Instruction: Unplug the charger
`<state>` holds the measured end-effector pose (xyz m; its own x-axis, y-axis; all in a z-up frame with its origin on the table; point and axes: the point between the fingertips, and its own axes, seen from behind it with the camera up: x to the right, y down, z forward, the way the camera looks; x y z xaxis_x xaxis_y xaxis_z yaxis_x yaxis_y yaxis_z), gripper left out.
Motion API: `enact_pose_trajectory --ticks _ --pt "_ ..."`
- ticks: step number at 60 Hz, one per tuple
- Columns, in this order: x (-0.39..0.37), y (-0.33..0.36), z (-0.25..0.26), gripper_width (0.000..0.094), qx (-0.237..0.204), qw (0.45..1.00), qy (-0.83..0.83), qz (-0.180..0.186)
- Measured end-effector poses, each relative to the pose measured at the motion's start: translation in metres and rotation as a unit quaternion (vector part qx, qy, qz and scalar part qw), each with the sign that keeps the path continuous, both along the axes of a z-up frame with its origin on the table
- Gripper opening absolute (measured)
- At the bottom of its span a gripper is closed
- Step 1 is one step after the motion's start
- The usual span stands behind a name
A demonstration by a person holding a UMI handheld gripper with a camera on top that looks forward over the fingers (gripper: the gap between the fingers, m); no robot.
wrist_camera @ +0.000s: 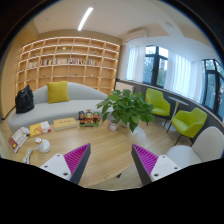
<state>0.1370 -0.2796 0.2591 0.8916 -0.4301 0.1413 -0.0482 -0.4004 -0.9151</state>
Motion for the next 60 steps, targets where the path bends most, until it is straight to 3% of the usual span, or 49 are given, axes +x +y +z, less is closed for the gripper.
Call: enact_pose_trajectory --ticks 22,46,60 --pt "-0.021 -0.006 -0.035 0.0853 -0.025 1.0 0.008 0.016" --pt "-0.182 0.037 -0.129 0.0855 -0.087 0.984 0.058 0.141" --pt "-0.281 0.108 -0.162 0.0856 -0.079 0.97 0.075 0.215"
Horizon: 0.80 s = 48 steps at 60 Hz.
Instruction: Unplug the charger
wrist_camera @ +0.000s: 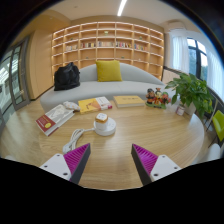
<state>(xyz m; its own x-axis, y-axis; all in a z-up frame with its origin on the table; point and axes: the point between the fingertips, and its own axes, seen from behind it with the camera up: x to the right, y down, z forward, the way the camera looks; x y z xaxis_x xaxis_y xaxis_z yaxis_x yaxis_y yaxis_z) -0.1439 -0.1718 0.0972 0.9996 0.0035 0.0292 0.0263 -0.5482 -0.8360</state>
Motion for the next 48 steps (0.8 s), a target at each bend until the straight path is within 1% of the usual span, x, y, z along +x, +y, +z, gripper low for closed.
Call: enact_pose_trajectory --ticks 5,9,20,24,26,27,33,35,41,48 --pt "-0.024 0.033 -0.006 0.0855 0.015 1.0 0.011 0.013" --pt "-0.037 0.063 -0.01 0.0857 0.035 0.999 0.02 0.018" --pt "-0.04 0.142 -0.036 0.0858 0.058 0.998 0.015 0.008" --pt "-0.041 0.164 -0.047 0.0834 0.061 0.998 0.022 0.005" --pt "-0.042 0.172 -0.053 0.0787 0.059 0.998 0.026 0.005" --pt "-0.042 0.176 -0.055 0.0746 0.06 0.998 0.028 0.005" --pt "-0.039 0.191 -0.066 0.0457 0.062 0.998 0.029 -0.008" --pt "-0.038 0.193 -0.066 0.0442 0.067 0.997 0.029 -0.013" --pt "-0.038 0.193 -0.065 0.0393 0.074 0.997 0.032 -0.008" --pt "-0.036 0.193 -0.064 0.0247 0.077 0.997 0.028 -0.006"
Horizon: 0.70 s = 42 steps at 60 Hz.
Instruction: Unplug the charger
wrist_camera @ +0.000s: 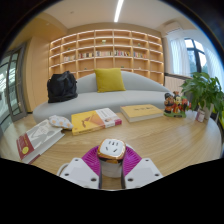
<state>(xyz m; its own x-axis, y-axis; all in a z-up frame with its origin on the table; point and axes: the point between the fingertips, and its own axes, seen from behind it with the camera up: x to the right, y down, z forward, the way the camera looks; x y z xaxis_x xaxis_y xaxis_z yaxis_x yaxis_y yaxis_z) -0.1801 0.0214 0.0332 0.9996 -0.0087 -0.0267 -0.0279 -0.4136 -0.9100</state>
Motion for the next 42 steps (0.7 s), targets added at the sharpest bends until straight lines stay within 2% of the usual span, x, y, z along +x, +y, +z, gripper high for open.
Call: enact_pose_trajectory --ticks 4,5,10,11,17,22,26,29,42 --pt "0.0 0.001 0.003 0.0209 0.001 1.0 0.007 -0.004" --pt "0.001 0.002 0.011 0.0205 0.013 1.0 0.01 -0.004" --pt "0.007 0.008 0.118 0.0203 0.142 0.988 -0.054 -0.011" --pt "0.006 0.01 0.138 0.0204 0.153 0.986 -0.063 -0.01" --pt "-0.008 0.014 0.223 0.0204 0.171 0.985 0.009 0.029" --pt "0.016 0.012 0.253 0.0202 0.18 0.983 -0.001 0.026" --pt "0.032 0.013 0.251 0.0203 0.171 0.985 -0.011 0.017" --pt "0.049 0.016 0.227 0.0205 0.146 0.989 -0.018 0.01" --pt "0.098 0.004 0.058 0.0248 -0.004 1.0 -0.017 -0.011"
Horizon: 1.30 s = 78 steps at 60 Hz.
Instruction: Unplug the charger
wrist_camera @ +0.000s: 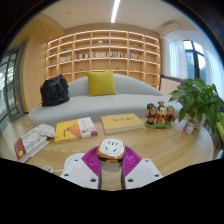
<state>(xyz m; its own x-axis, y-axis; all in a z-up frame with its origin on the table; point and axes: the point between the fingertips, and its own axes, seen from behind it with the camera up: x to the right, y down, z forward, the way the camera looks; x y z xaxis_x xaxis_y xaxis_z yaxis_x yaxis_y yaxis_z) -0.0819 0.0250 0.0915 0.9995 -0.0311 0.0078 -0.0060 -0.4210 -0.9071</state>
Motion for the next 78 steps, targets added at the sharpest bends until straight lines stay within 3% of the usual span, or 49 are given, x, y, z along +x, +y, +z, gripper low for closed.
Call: enact_pose_trajectory --ticks 7,13,20,27,33,44,63,78 --pt "0.008 -0.01 -0.062 0.0308 -0.053 0.998 0.022 0.004" --pt "0.011 -0.015 -0.084 0.0376 -0.078 0.996 0.043 -0.002" --pt "0.022 -0.011 -0.084 0.0434 -0.07 0.996 0.055 -0.013" --pt "0.043 -0.012 -0.081 0.0704 -0.075 0.996 0.036 -0.037" --pt "0.052 -0.023 -0.064 0.0854 -0.069 0.997 0.014 -0.043" --pt "0.061 -0.073 -0.006 0.0864 -0.067 0.996 -0.027 -0.045" --pt "0.032 -0.198 0.157 0.0854 -0.012 0.999 -0.039 -0.018" --pt "0.007 -0.29 0.214 0.0856 0.021 0.999 -0.025 -0.011"
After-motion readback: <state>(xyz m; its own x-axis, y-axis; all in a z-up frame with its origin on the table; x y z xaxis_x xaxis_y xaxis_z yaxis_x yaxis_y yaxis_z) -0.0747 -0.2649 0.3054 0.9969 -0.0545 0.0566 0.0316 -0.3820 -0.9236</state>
